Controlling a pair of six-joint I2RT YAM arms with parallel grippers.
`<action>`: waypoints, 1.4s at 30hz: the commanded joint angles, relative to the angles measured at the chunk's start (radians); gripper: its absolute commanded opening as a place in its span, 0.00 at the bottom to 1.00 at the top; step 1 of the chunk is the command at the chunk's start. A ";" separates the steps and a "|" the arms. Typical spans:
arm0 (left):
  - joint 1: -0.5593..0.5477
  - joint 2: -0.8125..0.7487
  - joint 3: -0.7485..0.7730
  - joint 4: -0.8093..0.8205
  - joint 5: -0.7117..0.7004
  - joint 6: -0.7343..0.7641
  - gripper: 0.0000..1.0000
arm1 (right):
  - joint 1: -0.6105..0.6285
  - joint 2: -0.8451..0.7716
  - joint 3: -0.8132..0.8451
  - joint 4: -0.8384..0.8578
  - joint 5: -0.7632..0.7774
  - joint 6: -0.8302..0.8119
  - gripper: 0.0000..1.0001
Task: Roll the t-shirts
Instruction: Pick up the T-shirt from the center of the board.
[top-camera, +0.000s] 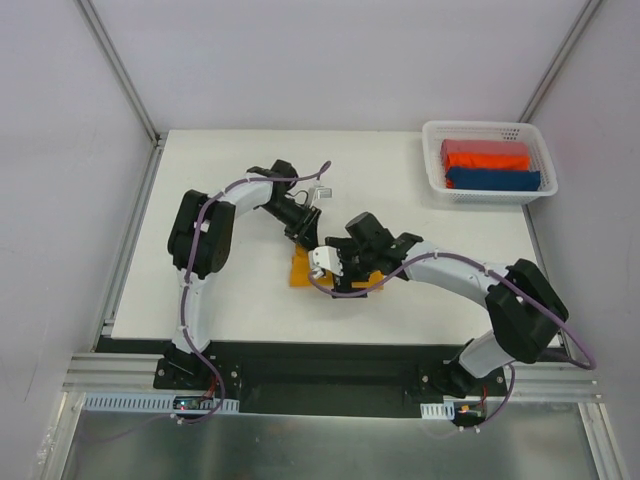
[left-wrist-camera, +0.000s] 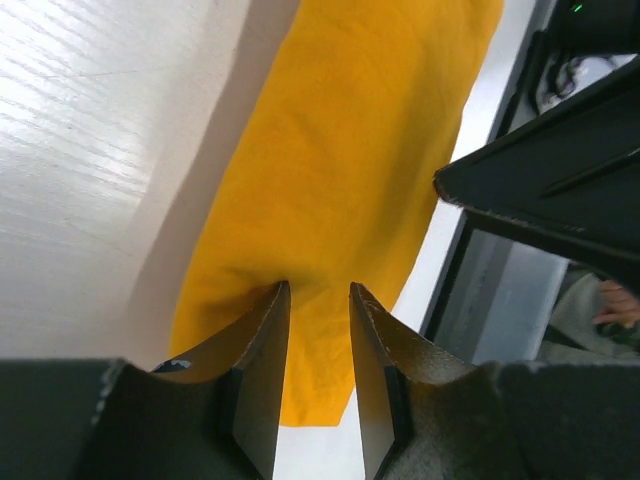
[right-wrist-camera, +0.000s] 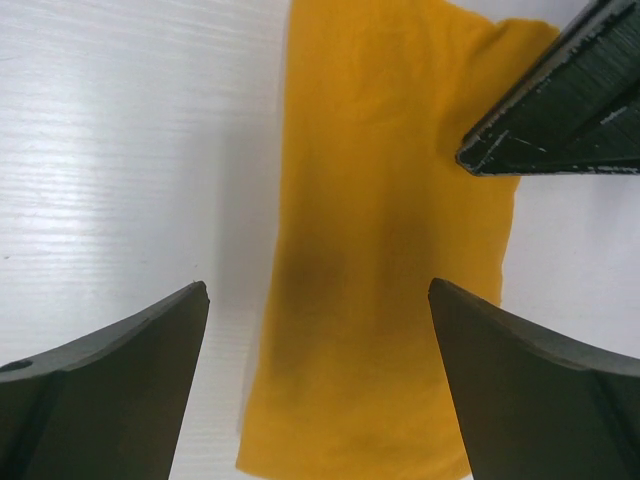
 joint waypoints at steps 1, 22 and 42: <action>0.049 0.050 0.063 -0.027 0.117 -0.075 0.30 | 0.044 0.022 -0.018 0.137 0.092 -0.015 0.96; 0.092 0.218 0.143 -0.026 0.200 -0.143 0.29 | 0.124 0.163 -0.150 0.449 0.368 -0.143 0.98; 0.285 0.026 0.155 -0.070 0.186 -0.121 0.29 | 0.041 0.378 0.217 -0.143 0.120 -0.031 0.01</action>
